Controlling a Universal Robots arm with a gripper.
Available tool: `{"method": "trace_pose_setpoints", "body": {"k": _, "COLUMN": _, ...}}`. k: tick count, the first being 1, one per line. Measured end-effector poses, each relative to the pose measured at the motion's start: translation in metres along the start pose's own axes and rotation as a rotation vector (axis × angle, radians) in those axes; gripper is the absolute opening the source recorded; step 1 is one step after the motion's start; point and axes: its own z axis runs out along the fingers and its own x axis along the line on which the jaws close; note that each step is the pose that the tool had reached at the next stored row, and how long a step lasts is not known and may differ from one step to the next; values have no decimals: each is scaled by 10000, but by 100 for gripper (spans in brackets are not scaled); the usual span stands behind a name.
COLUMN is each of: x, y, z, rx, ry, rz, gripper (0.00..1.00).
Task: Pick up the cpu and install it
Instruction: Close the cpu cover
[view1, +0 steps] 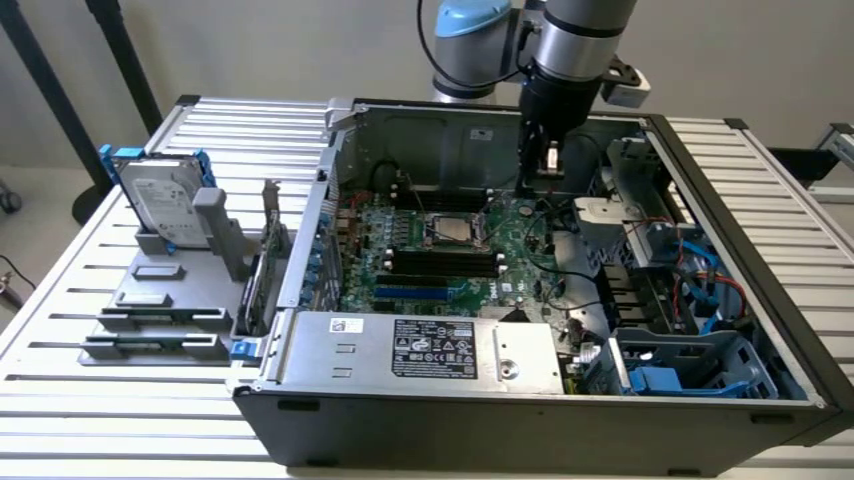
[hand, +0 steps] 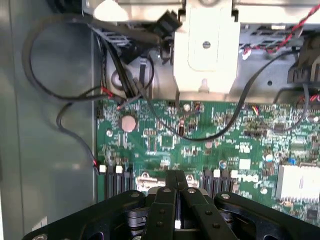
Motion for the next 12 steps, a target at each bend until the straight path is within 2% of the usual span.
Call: {"method": "trace_pose_setpoints", "body": {"k": 12, "x": -6, "y": 25, "z": 217, "rx": 11, "ry": -4, "rz": -129, "gripper": 11}}
